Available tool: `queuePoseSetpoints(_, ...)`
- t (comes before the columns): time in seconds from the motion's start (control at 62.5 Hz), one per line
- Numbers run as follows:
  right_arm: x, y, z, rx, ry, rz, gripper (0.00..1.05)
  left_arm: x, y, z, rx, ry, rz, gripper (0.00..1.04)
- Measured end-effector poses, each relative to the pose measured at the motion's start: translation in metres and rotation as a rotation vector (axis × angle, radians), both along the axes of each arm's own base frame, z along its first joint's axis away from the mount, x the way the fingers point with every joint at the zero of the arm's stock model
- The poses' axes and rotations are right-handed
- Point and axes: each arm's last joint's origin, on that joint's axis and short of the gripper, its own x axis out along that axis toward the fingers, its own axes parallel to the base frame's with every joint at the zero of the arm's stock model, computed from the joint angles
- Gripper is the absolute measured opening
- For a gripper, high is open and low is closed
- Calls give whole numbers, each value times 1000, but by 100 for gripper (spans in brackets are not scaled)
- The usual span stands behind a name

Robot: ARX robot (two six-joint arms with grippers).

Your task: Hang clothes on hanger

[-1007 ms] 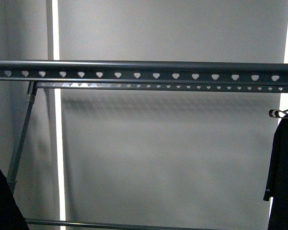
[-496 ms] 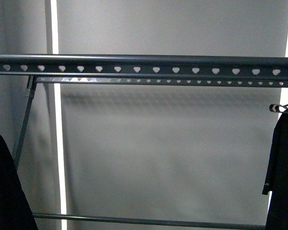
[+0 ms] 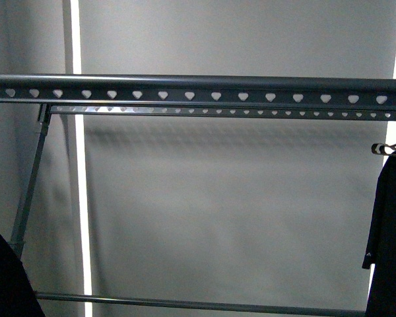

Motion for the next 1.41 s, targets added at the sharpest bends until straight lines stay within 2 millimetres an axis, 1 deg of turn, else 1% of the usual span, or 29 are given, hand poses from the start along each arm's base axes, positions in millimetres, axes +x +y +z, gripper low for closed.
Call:
queuePoseSetpoints(0.032, 0, 0, 0, 0, 0, 0, 97, -3, -1, 2, 0, -4, -21, 4)
queuePoseSetpoints(0.096, 0, 0, 0, 0, 0, 0, 97, -14, -4, 11, 18, -17, -122, 4)
queuePoseSetpoints(0.192, 0, 0, 0, 0, 0, 0, 97, -38, -16, 28, 75, -35, -394, 4)
queuePoseSetpoints(0.32, 0, 0, 0, 0, 0, 0, 97, -71, -28, 43, 181, -61, -799, 4)
queuePoseSetpoints(0.384, 0, 0, 0, 0, 0, 0, 97, -84, -32, 51, 242, -90, -970, 4)
queuePoseSetpoints(0.464, 0, 0, 0, 0, 0, 0, 97, -92, -33, 55, 324, -101, -1115, 4)
queuePoseSetpoints(0.512, 0, 0, 0, 0, 0, 0, 97, -95, -32, 58, 416, -111, -1231, 4)
queuePoseSetpoints(0.56, 0, 0, 0, 0, 0, 0, 97, -95, -32, 59, 565, -124, -1297, 4)
queuePoseSetpoints(0.576, 0, 0, 0, 0, 0, 0, 97, -94, -32, 59, 616, -134, -1306, 4)
queuePoseSetpoints(0.624, 0, 0, 0, 0, 0, 0, 97, -86, -31, 62, 870, -194, -1319, 4)
queuePoseSetpoints(0.656, 0, 0, 0, 0, 0, 0, 97, -83, -30, 63, 943, -214, -1313, 4)
queuePoseSetpoints(0.703, 0, 0, 0, 0, 0, 0, 97, -73, -30, 67, 1168, -261, -1310, 4)
queuePoseSetpoints(0.735, 0, 0, 0, 0, 0, 0, 97, -69, -30, 69, 1244, -278, -1305, 4)
queuePoseSetpoints(0.751, 0, 0, 0, 0, 0, 0, 97, -64, -30, 71, 1321, -297, -1295, 4)
queuePoseSetpoints(0.783, 0, 0, 0, 0, 0, 0, 97, -60, -30, 73, 1381, -318, -1284, 4)
queuePoseSetpoints(0.799, 0, 0, 0, 0, 0, 0, 97, -56, -31, 74, 1465, -343, -1279, 4)
queuePoseSetpoints(0.815, 0, 0, 0, 0, 0, 0, 97, -54, -31, 75, 1485, -356, -1277, 4)
queuePoseSetpoints(0.831, 0, 0, 0, 0, 0, 0, 97, -51, -32, 75, 1567, -376, -1274, 4)
queuePoseSetpoints(0.863, 0, 0, 0, 0, 0, 0, 97, -47, -33, 76, 1620, -387, -1267, 4)
queuePoseSetpoints(0.879, 0, 0, 0, 0, 0, 0, 97, -44, -35, 77, 1696, -399, -1254, 4)
queuePoseSetpoints(0.911, 0, 0, 0, 0, 0, 0, 97, -40, -37, 79, 1759, -417, -1239, 4)
queuePoseSetpoints(0.943, 0, 0, 0, 0, 0, 0, 97, -33, -40, 82, 1877, -464, -1216, 4)
queuePoseSetpoints(0.991, 0, 0, 0, 0, 0, 0, 97, -29, -43, 85, 1948, -501, -1204, 4)
queuePoseSetpoints(1.071, 0, 0, 0, 0, 0, 0, 97, -19, -49, 90, 2137, -575, -1168, 4)
queuePoseSetpoints(1.215, 0, 0, 0, 0, 0, 0, 97, -7, -63, 94, 2332, -701, -1087, 4)
queuePoseSetpoints(1.295, 0, 0, 0, 0, 0, 0, 97, -5, -73, 96, 2377, -773, -1043, 4)
queuePoseSetpoints(1.407, 0, 0, 0, 0, 0, 0, 97, -6, -86, 98, 2395, -837, -1019, 4)
